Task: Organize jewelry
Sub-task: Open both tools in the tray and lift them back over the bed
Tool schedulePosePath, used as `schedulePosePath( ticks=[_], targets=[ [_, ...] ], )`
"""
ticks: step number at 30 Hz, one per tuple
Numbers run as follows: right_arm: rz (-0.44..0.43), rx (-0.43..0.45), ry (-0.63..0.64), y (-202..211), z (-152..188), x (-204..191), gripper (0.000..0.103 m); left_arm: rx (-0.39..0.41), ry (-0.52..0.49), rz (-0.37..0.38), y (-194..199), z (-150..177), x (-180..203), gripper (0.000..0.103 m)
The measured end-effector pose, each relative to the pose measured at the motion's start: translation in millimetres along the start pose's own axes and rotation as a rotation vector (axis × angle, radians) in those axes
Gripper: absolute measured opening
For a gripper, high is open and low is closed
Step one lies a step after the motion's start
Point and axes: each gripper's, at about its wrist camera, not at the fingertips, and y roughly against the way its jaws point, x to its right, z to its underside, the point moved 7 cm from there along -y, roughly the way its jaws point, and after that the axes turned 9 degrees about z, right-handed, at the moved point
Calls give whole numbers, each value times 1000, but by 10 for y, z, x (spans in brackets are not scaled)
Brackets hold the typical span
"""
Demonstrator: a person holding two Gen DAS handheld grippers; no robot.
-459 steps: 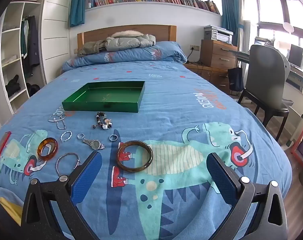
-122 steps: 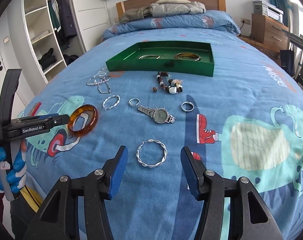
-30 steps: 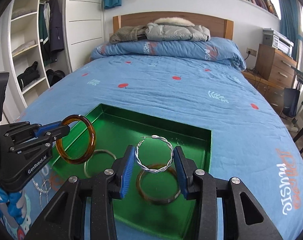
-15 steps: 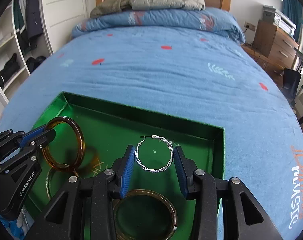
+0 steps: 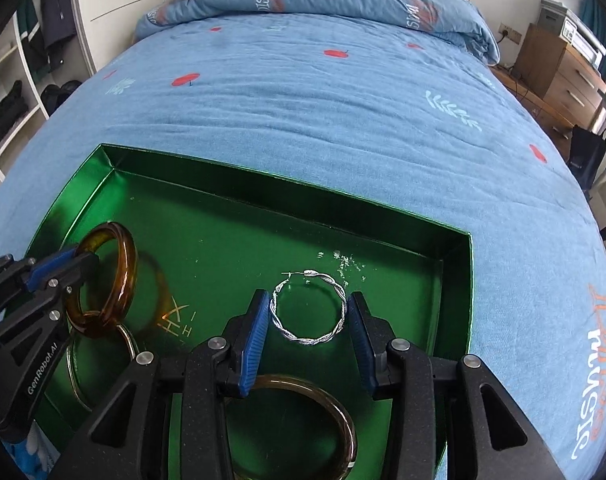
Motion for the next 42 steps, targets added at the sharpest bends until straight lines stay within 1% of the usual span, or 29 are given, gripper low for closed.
schedulePosePath(
  ticks=[5, 7, 9, 11, 13, 17, 19, 23, 27, 30, 33, 38, 42],
  targets=[
    [-7, -3, -12, -1, -21, 21, 41, 6, 23, 34, 26, 19, -30, 12],
    [-9, -2, -20, 28, -19, 43, 44, 9, 24, 45, 60, 21, -37, 13],
    [-25, 3, -39, 84, -9, 64, 48, 20, 28, 53, 135, 8, -39, 16],
    [-20, 8, -51, 143, -1, 101, 50, 36, 33, 74, 249, -14, -29, 23],
    [-17, 20, -76, 251, 16, 167, 51, 54, 31, 78, 383, -32, -23, 26],
    [-31, 67, -122, 586, 63, 291, 55, 94, 34, 84, 719, -46, -14, 34],
    [-26, 99, -132, 793, 113, 346, 57, 120, 38, 90, 940, -23, -15, 35],
    [-33, 164, -157, 1224, 228, 424, 58, 176, 28, 91, 1369, 66, -6, 35],
    [-33, 229, -165, 1713, 393, 453, 61, 222, 5, 76, 1784, 185, 0, 35],
    [-43, 267, -168, 2036, 522, 457, 61, 240, 6, 82, 2083, 318, -7, 35],
    [-47, 303, -166, 2336, 647, 458, 61, 238, 5, 84, 2311, 447, -45, 35],
    [-66, 354, -169, 2801, 909, 440, 61, 260, 33, 67, 2691, 687, -200, 36],
    [-74, 381, -180, 3052, 1109, 467, 62, 279, 61, 46, 2926, 903, -344, 38]
  ],
)
